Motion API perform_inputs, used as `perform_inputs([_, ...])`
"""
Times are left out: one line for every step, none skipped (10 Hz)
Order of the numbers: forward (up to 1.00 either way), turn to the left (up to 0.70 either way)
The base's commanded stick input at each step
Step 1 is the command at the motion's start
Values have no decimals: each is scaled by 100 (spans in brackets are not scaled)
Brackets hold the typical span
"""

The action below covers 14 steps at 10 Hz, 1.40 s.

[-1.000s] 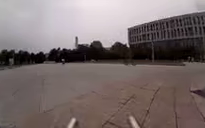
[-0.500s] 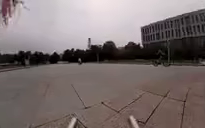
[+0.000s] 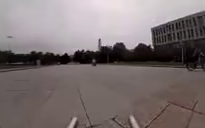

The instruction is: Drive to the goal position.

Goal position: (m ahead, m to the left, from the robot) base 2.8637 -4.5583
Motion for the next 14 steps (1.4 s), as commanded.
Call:
perform_inputs([100, 0])
perform_inputs([100, 0])
perform_inputs([100, 0])
perform_inputs([100, 0])
perform_inputs([100, 0])
perform_inputs([100, 0])
perform_inputs([100, 0])
perform_inputs([100, 0])
perform_inputs([100, 0])
perform_inputs([100, 0])
perform_inputs([100, 0])
perform_inputs([100, 0])
perform_inputs([100, 0])
perform_inputs([100, 0])
